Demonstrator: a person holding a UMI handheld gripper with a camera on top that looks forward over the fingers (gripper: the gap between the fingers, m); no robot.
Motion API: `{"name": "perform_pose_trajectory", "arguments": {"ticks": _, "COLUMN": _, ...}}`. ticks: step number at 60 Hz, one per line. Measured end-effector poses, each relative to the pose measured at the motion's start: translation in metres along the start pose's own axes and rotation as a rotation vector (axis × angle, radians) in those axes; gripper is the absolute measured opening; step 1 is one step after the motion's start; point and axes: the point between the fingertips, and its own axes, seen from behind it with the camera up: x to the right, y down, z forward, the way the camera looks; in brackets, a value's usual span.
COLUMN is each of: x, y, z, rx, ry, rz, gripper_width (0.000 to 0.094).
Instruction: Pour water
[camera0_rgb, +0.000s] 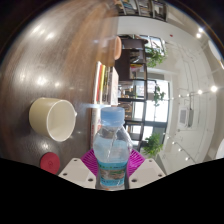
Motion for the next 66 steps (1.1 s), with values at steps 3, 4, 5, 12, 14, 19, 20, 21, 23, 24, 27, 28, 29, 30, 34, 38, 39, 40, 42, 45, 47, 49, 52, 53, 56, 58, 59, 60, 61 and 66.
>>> {"name": "perform_pose_trajectory", "arguments": {"ticks": 3, "x": 0.019, "y": -0.004, "z": -0.008, "rx": 0.019, "ry": 0.004, "rz": 0.204, "gripper_width": 0.0323}}
{"name": "perform_pose_trajectory", "arguments": {"ticks": 4, "x": 0.025, "y": -0.008, "z": -0.010, "rx": 0.022, "ry": 0.017, "rz": 0.278, "gripper_width": 0.0326}}
{"name": "perform_pose_trajectory", "arguments": {"ticks": 5, "x": 0.032, "y": -0.009, "z": -0.017, "rx": 0.027, "ry": 0.025, "rz": 0.345, "gripper_width": 0.0326}}
{"name": "perform_pose_trajectory", "arguments": {"ticks": 12, "x": 0.072, "y": 0.015, "z": -0.029, "rx": 0.065, "ry": 0.051, "rz": 0.821, "gripper_width": 0.0322}}
{"name": "perform_pose_trajectory", "arguments": {"ticks": 14, "x": 0.076, "y": 0.024, "z": -0.032, "rx": 0.068, "ry": 0.046, "rz": 0.948, "gripper_width": 0.0322}}
{"name": "perform_pose_trajectory", "arguments": {"ticks": 19, "x": 0.070, "y": 0.043, "z": -0.034, "rx": 0.055, "ry": 0.029, "rz": 1.228, "gripper_width": 0.0321}}
{"name": "perform_pose_trajectory", "arguments": {"ticks": 20, "x": 0.066, "y": 0.047, "z": -0.033, "rx": 0.050, "ry": 0.022, "rz": 1.277, "gripper_width": 0.0326}}
{"name": "perform_pose_trajectory", "arguments": {"ticks": 21, "x": 0.063, "y": 0.052, "z": -0.033, "rx": 0.045, "ry": 0.016, "rz": 1.324, "gripper_width": 0.0323}}
{"name": "perform_pose_trajectory", "arguments": {"ticks": 23, "x": 0.047, "y": 0.050, "z": -0.030, "rx": 0.033, "ry": 0.012, "rz": 1.407, "gripper_width": 0.0323}}
{"name": "perform_pose_trajectory", "arguments": {"ticks": 24, "x": 0.045, "y": 0.062, "z": -0.029, "rx": 0.035, "ry": 0.003, "rz": 1.440, "gripper_width": 0.0324}}
{"name": "perform_pose_trajectory", "arguments": {"ticks": 27, "x": 0.027, "y": 0.073, "z": -0.022, "rx": 0.018, "ry": -0.014, "rz": 1.518, "gripper_width": 0.0324}}
{"name": "perform_pose_trajectory", "arguments": {"ticks": 28, "x": 0.017, "y": 0.069, "z": -0.020, "rx": 0.012, "ry": -0.020, "rz": 1.535, "gripper_width": 0.0322}}
{"name": "perform_pose_trajectory", "arguments": {"ticks": 29, "x": 0.009, "y": 0.073, "z": -0.017, "rx": 0.005, "ry": -0.029, "rz": 1.548, "gripper_width": 0.0325}}
{"name": "perform_pose_trajectory", "arguments": {"ticks": 30, "x": 0.001, "y": 0.075, "z": -0.014, "rx": -0.002, "ry": -0.036, "rz": 1.558, "gripper_width": 0.0324}}
{"name": "perform_pose_trajectory", "arguments": {"ticks": 34, "x": -0.029, "y": 0.074, "z": -0.003, "rx": -0.016, "ry": -0.068, "rz": 1.586, "gripper_width": 0.0321}}
{"name": "perform_pose_trajectory", "arguments": {"ticks": 38, "x": -0.058, "y": 0.079, "z": 0.006, "rx": -0.036, "ry": -0.106, "rz": 1.616, "gripper_width": 0.0324}}
{"name": "perform_pose_trajectory", "arguments": {"ticks": 39, "x": -0.063, "y": 0.079, "z": 0.008, "rx": -0.035, "ry": -0.111, "rz": 1.623, "gripper_width": 0.0322}}
{"name": "perform_pose_trajectory", "arguments": {"ticks": 40, "x": -0.069, "y": 0.079, "z": 0.009, "rx": -0.036, "ry": -0.115, "rz": 1.627, "gripper_width": 0.0324}}
{"name": "perform_pose_trajectory", "arguments": {"ticks": 42, "x": -0.080, "y": 0.075, "z": 0.012, "rx": -0.049, "ry": -0.121, "rz": 1.628, "gripper_width": 0.0323}}
{"name": "perform_pose_trajectory", "arguments": {"ticks": 45, "x": -0.094, "y": 0.076, "z": 0.016, "rx": -0.053, "ry": -0.131, "rz": 1.641, "gripper_width": 0.0321}}
{"name": "perform_pose_trajectory", "arguments": {"ticks": 47, "x": -0.104, "y": 0.072, "z": 0.022, "rx": -0.050, "ry": -0.144, "rz": 1.651, "gripper_width": 0.0326}}
{"name": "perform_pose_trajectory", "arguments": {"ticks": 49, "x": -0.117, "y": 0.072, "z": 0.023, "rx": -0.059, "ry": -0.157, "rz": 1.646, "gripper_width": 0.0327}}
{"name": "perform_pose_trajectory", "arguments": {"ticks": 52, "x": -0.114, "y": 0.072, "z": 0.024, "rx": -0.031, "ry": -0.124, "rz": 1.645, "gripper_width": 0.0326}}
{"name": "perform_pose_trajectory", "arguments": {"ticks": 53, "x": -0.114, "y": 0.071, "z": 0.024, "rx": -0.026, "ry": -0.121, "rz": 1.645, "gripper_width": 0.0329}}
{"name": "perform_pose_trajectory", "arguments": {"ticks": 56, "x": -0.115, "y": 0.072, "z": 0.024, "rx": -0.023, "ry": -0.115, "rz": 1.658, "gripper_width": 0.0329}}
{"name": "perform_pose_trajectory", "arguments": {"ticks": 58, "x": -0.116, "y": 0.071, "z": 0.029, "rx": -0.020, "ry": -0.114, "rz": 1.666, "gripper_width": 0.0341}}
{"name": "perform_pose_trajectory", "arguments": {"ticks": 59, "x": -0.116, "y": 0.071, "z": 0.027, "rx": -0.019, "ry": -0.114, "rz": 1.669, "gripper_width": 0.0361}}
{"name": "perform_pose_trajectory", "arguments": {"ticks": 60, "x": -0.115, "y": 0.071, "z": 0.025, "rx": -0.020, "ry": -0.111, "rz": 1.670, "gripper_width": 0.0372}}
{"name": "perform_pose_trajectory", "arguments": {"ticks": 61, "x": -0.115, "y": 0.071, "z": 0.023, "rx": -0.020, "ry": -0.109, "rz": 1.667, "gripper_width": 0.0392}}
{"name": "perform_pose_trajectory", "arguments": {"ticks": 66, "x": -0.116, "y": 0.073, "z": 0.017, "rx": -0.035, "ry": -0.116, "rz": 1.657, "gripper_width": 0.0461}}
